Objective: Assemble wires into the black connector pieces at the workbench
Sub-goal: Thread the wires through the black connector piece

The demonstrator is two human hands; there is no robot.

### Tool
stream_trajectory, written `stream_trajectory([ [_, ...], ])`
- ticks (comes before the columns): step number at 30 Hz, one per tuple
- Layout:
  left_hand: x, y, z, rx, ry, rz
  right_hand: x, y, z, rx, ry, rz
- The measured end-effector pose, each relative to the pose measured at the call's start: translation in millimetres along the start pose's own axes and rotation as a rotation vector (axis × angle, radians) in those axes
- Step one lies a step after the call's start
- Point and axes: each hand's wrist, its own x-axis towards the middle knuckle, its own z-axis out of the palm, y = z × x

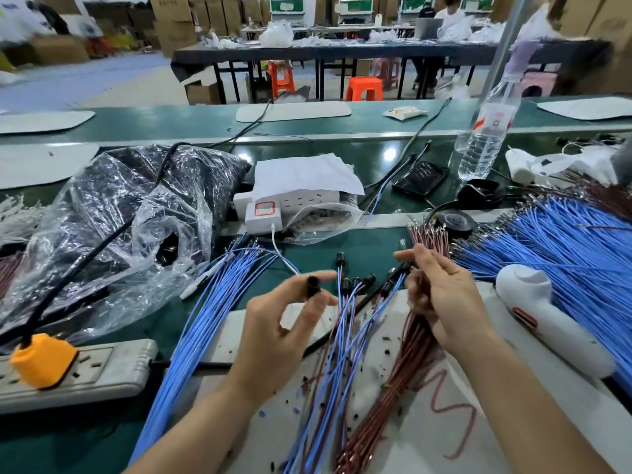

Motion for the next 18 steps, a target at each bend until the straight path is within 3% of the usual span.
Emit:
stream_trajectory([
  [3,-3,4,5,0.056,-0.097,0.069,1,-3,-3,0.165,0.071,0.065],
  [7,-1,5,6,0.078,-0.103,0.097,3,-11,-4,0.357,0.063,0.067],
  [18,-1,1,7,0.09,-0.142,0.135,-13,-18,11,0.242,-0.16,0.008],
])
